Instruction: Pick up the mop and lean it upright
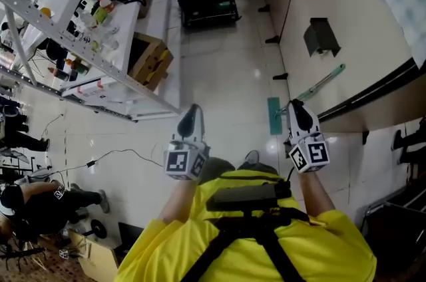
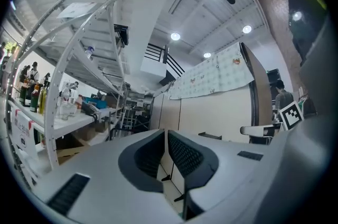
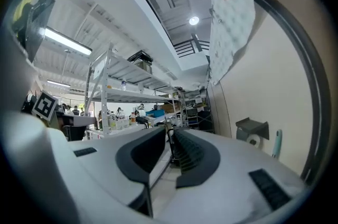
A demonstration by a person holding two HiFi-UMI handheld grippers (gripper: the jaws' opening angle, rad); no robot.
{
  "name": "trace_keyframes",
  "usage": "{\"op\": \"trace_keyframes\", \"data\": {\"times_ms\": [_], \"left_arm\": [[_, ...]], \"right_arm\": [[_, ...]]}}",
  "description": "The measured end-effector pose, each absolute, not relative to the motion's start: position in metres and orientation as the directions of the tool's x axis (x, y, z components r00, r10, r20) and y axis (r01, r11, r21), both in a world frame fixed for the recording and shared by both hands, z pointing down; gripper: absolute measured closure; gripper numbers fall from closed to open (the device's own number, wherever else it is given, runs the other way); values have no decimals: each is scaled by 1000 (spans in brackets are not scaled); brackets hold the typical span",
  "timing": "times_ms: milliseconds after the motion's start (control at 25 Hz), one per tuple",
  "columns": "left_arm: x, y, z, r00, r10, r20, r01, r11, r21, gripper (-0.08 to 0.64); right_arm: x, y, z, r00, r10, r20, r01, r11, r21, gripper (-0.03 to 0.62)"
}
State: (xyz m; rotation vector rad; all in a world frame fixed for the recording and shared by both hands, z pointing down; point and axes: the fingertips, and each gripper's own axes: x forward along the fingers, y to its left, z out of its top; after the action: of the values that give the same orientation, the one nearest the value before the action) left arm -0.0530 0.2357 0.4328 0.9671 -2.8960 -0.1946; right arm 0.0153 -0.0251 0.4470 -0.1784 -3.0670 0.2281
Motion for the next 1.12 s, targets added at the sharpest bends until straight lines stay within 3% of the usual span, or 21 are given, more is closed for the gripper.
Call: {"op": "trace_keyframes", "data": {"times_ms": [40, 160, 440, 720, 1040, 1120], "left_arm": [[-65, 227, 430, -795, -605, 35, -595, 790, 148, 557], [-100, 196, 432, -764, -644, 42, -635, 761, 130, 557], [-188, 99, 460, -607, -792, 69, -782, 610, 129, 557], [-262, -56, 456, -255, -966, 38, -959, 258, 116, 557], [-302, -165, 451, 87, -995, 56, -990, -80, 114, 557], [-301, -184, 455, 171, -983, 62, -980, -164, 109, 557]], "right_arm": [[4, -34, 448, -992, 117, 57, 107, 982, -155, 514], [-21, -63, 455, -996, 66, 68, 54, 984, -167, 508], [-41, -138, 482, -968, -214, 133, -237, 952, -194, 508], [-51, -219, 484, -821, -550, 157, -571, 802, -177, 508], [-64, -258, 496, -567, -800, 194, -824, 549, -142, 508], [-64, -266, 508, -506, -836, 212, -862, 480, -162, 437]]}}
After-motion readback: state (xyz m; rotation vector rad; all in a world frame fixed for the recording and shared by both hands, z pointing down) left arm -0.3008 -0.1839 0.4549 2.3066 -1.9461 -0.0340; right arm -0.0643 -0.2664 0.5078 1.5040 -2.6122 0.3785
